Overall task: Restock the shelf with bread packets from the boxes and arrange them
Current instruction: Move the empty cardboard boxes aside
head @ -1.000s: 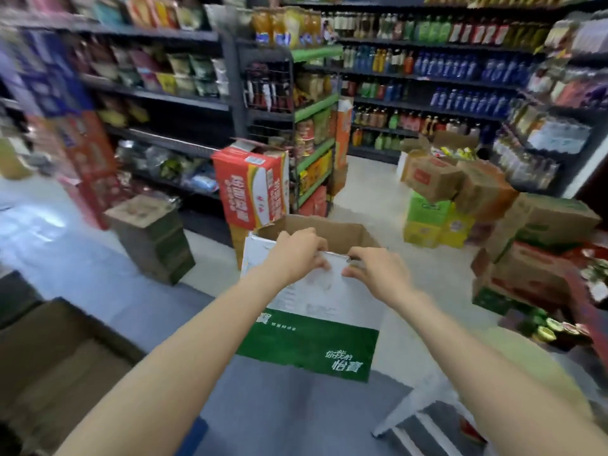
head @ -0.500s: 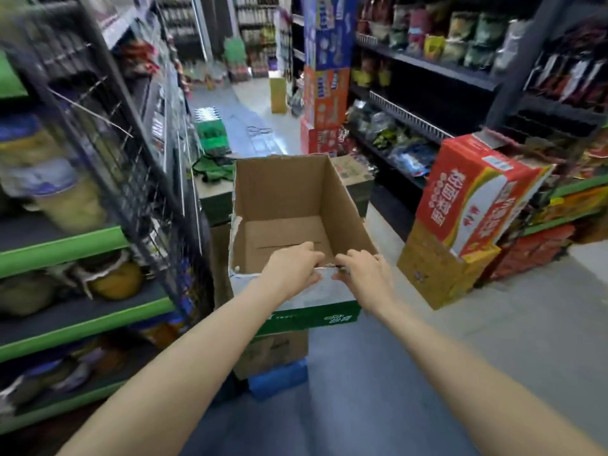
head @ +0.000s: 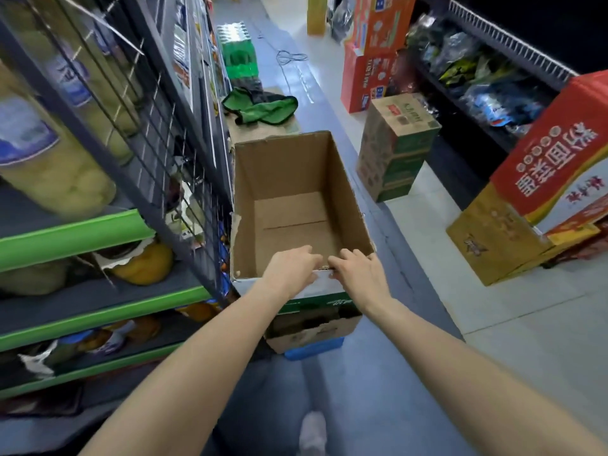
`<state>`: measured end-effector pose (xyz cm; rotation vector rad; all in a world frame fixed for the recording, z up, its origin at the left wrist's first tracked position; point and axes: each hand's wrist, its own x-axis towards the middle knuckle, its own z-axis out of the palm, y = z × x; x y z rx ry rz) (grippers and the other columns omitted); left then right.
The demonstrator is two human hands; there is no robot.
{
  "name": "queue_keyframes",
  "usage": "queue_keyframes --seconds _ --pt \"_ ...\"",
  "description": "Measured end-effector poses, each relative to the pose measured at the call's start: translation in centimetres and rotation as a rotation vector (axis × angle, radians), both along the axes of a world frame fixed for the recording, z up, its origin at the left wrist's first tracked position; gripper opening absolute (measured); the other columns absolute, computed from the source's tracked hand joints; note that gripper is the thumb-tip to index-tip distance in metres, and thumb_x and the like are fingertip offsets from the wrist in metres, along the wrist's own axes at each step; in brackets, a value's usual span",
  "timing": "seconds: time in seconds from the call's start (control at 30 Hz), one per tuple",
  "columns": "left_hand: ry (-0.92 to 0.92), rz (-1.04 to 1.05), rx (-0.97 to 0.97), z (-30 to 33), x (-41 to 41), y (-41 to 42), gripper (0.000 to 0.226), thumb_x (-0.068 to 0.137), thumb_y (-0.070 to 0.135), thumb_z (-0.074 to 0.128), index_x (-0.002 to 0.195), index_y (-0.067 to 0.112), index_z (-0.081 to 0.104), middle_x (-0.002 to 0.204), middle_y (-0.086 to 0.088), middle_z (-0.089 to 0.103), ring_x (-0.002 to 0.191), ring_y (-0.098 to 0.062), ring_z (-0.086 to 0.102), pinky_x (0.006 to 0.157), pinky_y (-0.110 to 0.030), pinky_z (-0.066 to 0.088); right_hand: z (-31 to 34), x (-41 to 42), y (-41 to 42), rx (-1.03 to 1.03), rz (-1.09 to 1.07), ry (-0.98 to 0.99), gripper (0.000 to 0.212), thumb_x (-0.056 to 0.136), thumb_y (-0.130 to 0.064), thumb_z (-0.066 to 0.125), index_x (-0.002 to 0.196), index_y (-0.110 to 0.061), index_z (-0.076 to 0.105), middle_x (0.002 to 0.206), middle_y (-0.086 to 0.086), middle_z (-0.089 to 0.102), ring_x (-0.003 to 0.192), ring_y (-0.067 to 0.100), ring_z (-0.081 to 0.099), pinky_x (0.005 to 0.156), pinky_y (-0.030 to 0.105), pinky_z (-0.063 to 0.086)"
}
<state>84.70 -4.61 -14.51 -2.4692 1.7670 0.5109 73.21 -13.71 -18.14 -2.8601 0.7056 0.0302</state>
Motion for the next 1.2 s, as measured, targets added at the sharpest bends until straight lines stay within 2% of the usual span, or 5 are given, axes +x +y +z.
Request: queue_keyframes --seconds 0.23,0.4,0.57,1.0,1.2 --pt "0.076 -0.028 0.011 -0.4 1.7 -0.9 0.019 0.094 0.023 0.051 0.11 0.017 0.059 0.105 -0.005 0.055 0.096 -0.027 0.058 0.071 -0.032 0.038 -0.9 1.4 -2.4 0.173 0.04 0.153 0.014 0.096 -0.013 0.048 0.1 -0.014 0.061 0.088 0.001 0.04 0.091 0.022 0.045 0.082 0.033 0.022" --pt "0.067 -0.021 0.038 -0.9 2.3 -1.4 0.024 0.096 0.025 0.049 0.117 0.019 0.058 0.111 -0.005 0.056 0.098 -0.027 0.059 0.072 -0.032 0.04 -0.9 2.4 -3.1 0.163 0.03 0.217 0.011 0.096 -0.017 0.049 0.095 -0.018 0.06 0.086 0.0 0.046 0.097 0.023 0.053 0.093 0.036 0.03" --pt "0.05 -0.027 0.03 -1.6 2.3 -1.8 0.024 0.097 0.027 0.047 0.116 0.018 0.059 0.11 -0.005 0.056 0.1 -0.027 0.059 0.074 -0.033 0.044 -1.0 2.2 -3.0 0.099 -0.011 0.192 0.016 0.095 -0.017 0.052 0.106 -0.018 0.064 0.098 0.002 0.062 0.098 0.021 0.057 0.096 0.036 0.036" --pt "0.153 0.034 0.068 -4.1 1.5 -4.5 0.02 0.096 0.026 0.051 0.109 0.016 0.063 0.108 -0.006 0.066 0.094 -0.025 0.061 0.073 -0.031 0.045 -3.6 1.6 -4.3 0.133 -0.16 0.271 0.029 0.089 0.004 0.05 0.107 -0.015 0.064 0.103 0.008 0.067 0.088 0.026 0.061 0.075 0.035 0.049" --pt "0.221 0.066 0.071 -6.5 0.7 -5.4 0.023 0.098 0.023 0.045 0.109 0.015 0.063 0.105 -0.008 0.065 0.09 -0.026 0.061 0.075 -0.034 0.05 -5.6 1.0 -4.8 0.16 -0.222 0.268 0.023 0.091 0.002 0.047 0.102 -0.011 0.062 0.095 0.01 0.059 0.079 0.025 0.05 0.065 0.031 0.036"
